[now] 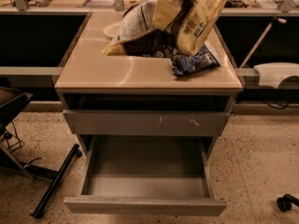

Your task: Place brown chip bag into middle drawer

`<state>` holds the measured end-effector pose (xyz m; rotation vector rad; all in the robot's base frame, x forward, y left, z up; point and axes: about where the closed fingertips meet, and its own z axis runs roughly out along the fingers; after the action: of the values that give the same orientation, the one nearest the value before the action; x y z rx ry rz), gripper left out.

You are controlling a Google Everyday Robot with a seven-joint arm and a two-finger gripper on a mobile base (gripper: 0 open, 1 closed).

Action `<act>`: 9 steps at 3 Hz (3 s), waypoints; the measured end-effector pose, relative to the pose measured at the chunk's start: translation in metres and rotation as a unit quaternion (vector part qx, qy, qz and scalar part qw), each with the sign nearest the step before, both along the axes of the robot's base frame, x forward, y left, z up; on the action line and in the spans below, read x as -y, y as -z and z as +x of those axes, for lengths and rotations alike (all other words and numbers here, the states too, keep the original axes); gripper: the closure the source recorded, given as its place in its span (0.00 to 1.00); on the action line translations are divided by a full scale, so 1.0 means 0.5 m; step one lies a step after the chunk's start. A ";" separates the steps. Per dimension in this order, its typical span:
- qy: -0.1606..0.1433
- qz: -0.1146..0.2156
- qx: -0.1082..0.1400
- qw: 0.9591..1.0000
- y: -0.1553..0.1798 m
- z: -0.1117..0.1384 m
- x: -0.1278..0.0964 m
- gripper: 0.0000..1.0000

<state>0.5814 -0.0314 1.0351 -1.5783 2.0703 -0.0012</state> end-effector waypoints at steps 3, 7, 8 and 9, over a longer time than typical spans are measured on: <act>-0.115 0.093 -0.029 0.989 0.115 -0.197 -0.023 1.00; -0.127 0.305 -0.090 0.940 0.582 -0.273 -0.057 1.00; -0.101 0.308 -0.084 0.942 0.634 -0.283 -0.056 1.00; -0.075 0.286 -0.066 0.953 0.776 -0.305 -0.033 1.00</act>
Offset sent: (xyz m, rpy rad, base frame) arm -0.0122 -0.0424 -0.1938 0.4476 -0.1940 0.0601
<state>0.4288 -0.0146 0.6472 -1.3825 1.8074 0.7121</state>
